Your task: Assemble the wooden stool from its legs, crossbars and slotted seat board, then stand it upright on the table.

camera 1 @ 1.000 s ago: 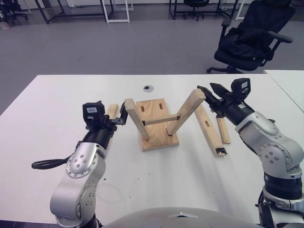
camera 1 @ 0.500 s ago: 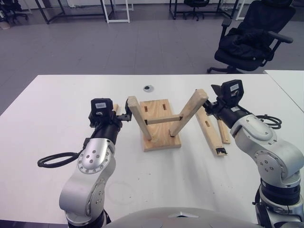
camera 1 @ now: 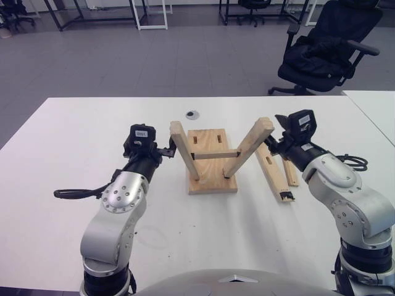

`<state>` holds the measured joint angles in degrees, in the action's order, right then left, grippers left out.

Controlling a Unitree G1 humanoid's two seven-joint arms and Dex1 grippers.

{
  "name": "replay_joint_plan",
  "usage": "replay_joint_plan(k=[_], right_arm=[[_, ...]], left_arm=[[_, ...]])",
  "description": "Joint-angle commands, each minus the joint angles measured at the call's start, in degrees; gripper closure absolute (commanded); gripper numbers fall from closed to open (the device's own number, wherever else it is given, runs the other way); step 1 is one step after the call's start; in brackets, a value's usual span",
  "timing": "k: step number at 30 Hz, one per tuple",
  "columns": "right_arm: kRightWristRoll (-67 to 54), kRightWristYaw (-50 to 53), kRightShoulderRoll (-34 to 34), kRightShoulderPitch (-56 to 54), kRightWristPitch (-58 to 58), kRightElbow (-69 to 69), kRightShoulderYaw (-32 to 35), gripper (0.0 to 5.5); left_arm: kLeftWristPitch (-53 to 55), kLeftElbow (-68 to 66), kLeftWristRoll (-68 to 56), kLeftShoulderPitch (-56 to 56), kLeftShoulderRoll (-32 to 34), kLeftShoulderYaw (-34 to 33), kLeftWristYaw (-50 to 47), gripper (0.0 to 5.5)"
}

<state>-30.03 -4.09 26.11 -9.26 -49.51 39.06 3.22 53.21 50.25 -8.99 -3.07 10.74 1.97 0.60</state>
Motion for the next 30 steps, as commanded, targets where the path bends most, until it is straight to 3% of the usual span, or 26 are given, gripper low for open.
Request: replay_joint_plan(k=[1,4,7,10,13,16,18,26,28,30], right_arm=[[1.38,-2.25,0.27,-0.26,3.49,-3.59,3.43,2.48],[-1.65,-3.57,-0.37,-5.74,5.67,-7.26,9.77,2.48],[-16.04,-5.92,-1.11,-17.38,5.13,-9.38,18.49,2.48],[-25.93,-4.76,-1.88,-21.68,3.28,-10.28,21.27,2.48],[-28.36,-4.71,-2.43,-17.19,-0.46,-8.55,15.35,2.48],[-20.16,-5.41,0.34,-8.41,-4.72,-9.69,2.54,2.48],[-19.75,-4.56,-0.63,-8.35,-4.53,-10.01,1.91,2.48],[-30.40,-2.35,-2.53,-19.95,-0.21,-15.41,15.17,2.48],[-23.57,-4.84,1.78,-19.69,0.01,-18.70,11.16,2.48],[-11.13,-11.62,8.04,-16.08,4.08,-22.47,-0.20,2.48]], left_arm=[[-2.87,-0.57,-1.46,0.14,4.22,-5.15,4.83,1.14],[-5.88,-4.61,-2.75,-3.97,9.14,-12.69,8.54,1.14],[-3.48,-6.35,-22.78,-18.26,3.54,-24.03,9.95,1.14],[-0.64,-5.12,-35.36,-21.69,1.00,-24.74,9.12,1.14],[1.11,-5.37,-34.28,-15.52,1.93,-17.37,8.72,1.14],[-0.52,-12.95,-27.27,-8.83,5.24,-6.97,10.72,1.14],[-1.90,-14.28,-26.35,-7.91,4.94,-3.53,11.75,1.14],[-8.56,-9.60,-32.45,-19.57,2.50,-13.30,7.85,1.14],[-9.11,-7.93,-34.86,-20.47,3.58,-15.31,7.83,1.14],[-9.67,-6.64,-39.25,-20.93,4.28,-18.59,7.35,1.14]])
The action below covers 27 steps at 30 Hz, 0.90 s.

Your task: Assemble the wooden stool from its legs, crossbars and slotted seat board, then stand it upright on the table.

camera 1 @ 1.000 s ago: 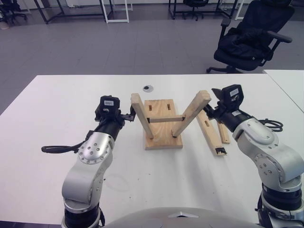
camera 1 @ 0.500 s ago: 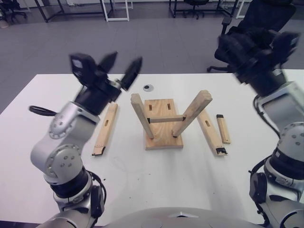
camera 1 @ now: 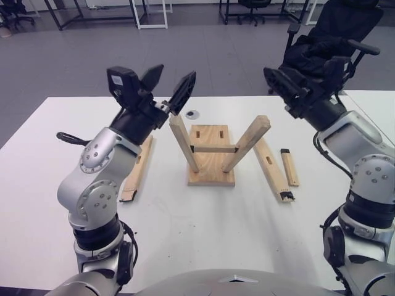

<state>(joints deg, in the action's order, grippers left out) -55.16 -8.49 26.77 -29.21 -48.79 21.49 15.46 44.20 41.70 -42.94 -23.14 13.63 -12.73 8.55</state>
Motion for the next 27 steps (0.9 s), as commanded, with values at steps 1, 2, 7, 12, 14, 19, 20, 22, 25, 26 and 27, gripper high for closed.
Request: replay_joint_plan(k=[1,2,7,12,14,19,20,22,25,26,27], right_arm=[[18.31,-10.35,8.98,5.56,5.86,-5.92,-16.70,2.48],[21.64,-13.92,10.30,6.81,8.28,-5.84,-20.63,2.48],[20.52,-21.40,8.44,8.24,7.36,6.22,-25.92,2.48],[15.47,-22.55,1.96,10.17,5.44,15.36,-30.15,2.48],[22.35,-22.18,3.66,6.85,9.03,4.82,-28.69,2.48],[46.26,-19.23,5.87,-2.36,25.29,-32.76,-36.28,2.48],[50.29,-19.01,5.76,-2.57,29.47,-38.42,-38.31,2.48],[53.77,-19.73,4.03,-1.43,35.79,-46.97,-39.75,2.48],[57.10,-22.56,2.50,0.85,44.08,-52.40,-41.51,2.48],[57.30,-24.72,2.33,1.80,46.70,-52.05,-41.74,2.48],[56.30,-28.41,2.85,3.59,48.23,-49.49,-42.05,2.48]], left_arm=[[-0.78,1.96,-6.64,-0.88,2.20,-5.39,-0.75,1.14],[-0.64,1.97,-7.56,0.43,3.99,-7.58,-0.41,1.14],[3.13,3.24,-23.62,27.48,16.60,-25.54,19.91,1.14],[2.70,1.05,-19.51,47.05,24.64,-25.28,38.99,1.14],[-3.46,-1.60,-2.28,48.58,29.75,-12.90,37.96,1.14],[-15.60,-13.96,26.41,40.57,34.40,10.33,33.60,1.14],[-17.09,-15.99,29.52,38.99,34.33,12.96,33.25,1.14],[-18.61,-18.93,32.87,36.19,32.65,16.30,32.46,1.14],[-21.40,-22.26,36.30,33.16,31.05,19.10,31.95,1.14],[-21.71,-23.00,35.57,31.25,29.21,19.25,31.78,1.14],[-22.43,-24.70,35.50,28.43,27.40,20.16,31.75,1.14]])
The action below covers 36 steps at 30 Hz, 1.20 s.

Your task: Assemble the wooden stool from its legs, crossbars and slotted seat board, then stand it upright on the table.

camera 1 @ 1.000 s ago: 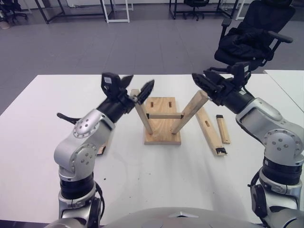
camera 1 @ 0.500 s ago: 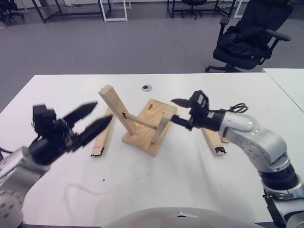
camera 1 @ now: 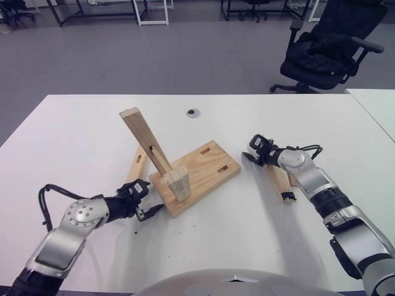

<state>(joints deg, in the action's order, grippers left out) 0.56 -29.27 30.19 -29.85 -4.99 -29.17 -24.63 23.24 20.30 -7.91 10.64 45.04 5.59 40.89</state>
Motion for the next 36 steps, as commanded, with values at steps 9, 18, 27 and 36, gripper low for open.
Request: replay_joint_plan(k=[9,18,27,36], right_arm=[[-16.78,-24.88,19.12,21.90,-11.18,44.39,13.25,2.48],[2.83,-10.11,5.23,2.93,-1.95,10.70,7.01,2.48],[-0.36,-27.82,1.81,4.03,4.29,5.09,3.92,2.48],[-6.93,-3.58,-6.19,17.12,-11.81,26.33,22.64,2.48]], left_arm=[[-20.69,-38.36,1.96,-29.45,-12.93,2.80,7.09,1.14],[-19.18,-20.82,-3.60,-16.21,-2.38,-2.49,17.41,1.14],[-16.14,-26.62,15.04,-20.73,-10.87,12.43,4.12,1.14],[-17.78,-27.77,13.68,-21.53,-18.77,7.20,-8.42,1.14]])
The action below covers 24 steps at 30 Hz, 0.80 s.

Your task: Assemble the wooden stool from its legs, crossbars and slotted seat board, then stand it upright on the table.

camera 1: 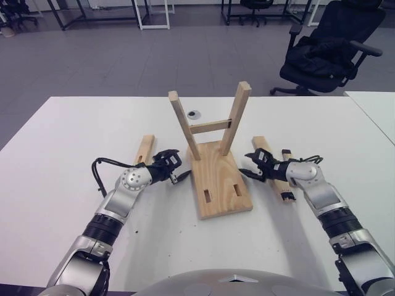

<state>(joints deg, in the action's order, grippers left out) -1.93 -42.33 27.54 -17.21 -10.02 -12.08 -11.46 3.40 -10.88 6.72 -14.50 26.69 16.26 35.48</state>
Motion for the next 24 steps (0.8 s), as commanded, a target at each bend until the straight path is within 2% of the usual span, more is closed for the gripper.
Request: replay_joint_plan(k=[1,3,5,10,14,17,20,24], right_arm=[[-5.26,12.92,-4.08,6.08,-8.85,11.12,12.97,2.48],[-8.16,19.72,-5.68,7.75,-15.07,11.99,20.64,2.48],[-9.62,21.62,-5.11,10.11,-18.73,11.90,24.42,2.48],[-13.93,23.28,-7.25,11.98,-24.70,10.67,28.47,2.48],[-14.37,23.24,-7.25,12.79,-26.67,9.71,27.61,2.48],[-13.30,22.68,-6.50,13.88,-27.89,9.75,25.81,2.48],[-10.89,24.47,-5.44,14.38,-27.91,9.89,24.34,2.94],[-9.69,25.57,-4.59,14.57,-29.29,8.73,23.89,3.68]], left_arm=[[2.78,4.83,-2.42,4.59,-1.39,-5.51,-4.52,1.14],[4.65,6.28,-4.98,6.47,-4.22,-7.40,-6.34,1.14],[4.99,4.41,-4.68,6.15,-7.48,-5.56,-7.32,1.14],[-0.18,-7.42,1.43,0.68,-7.91,-1.94,-9.37,1.14],[-2.31,-10.04,2.11,-1.92,-8.42,-1.28,-9.42,1.14],[-2.82,-8.79,1.10,-2.34,-8.28,-3.52,-10.80,1.14],[-1.18,-2.05,-2.19,-0.11,-8.04,-8.42,-12.62,1.14],[1.70,9.24,-7.70,3.78,-6.89,-18.03,-15.44,1.14]])
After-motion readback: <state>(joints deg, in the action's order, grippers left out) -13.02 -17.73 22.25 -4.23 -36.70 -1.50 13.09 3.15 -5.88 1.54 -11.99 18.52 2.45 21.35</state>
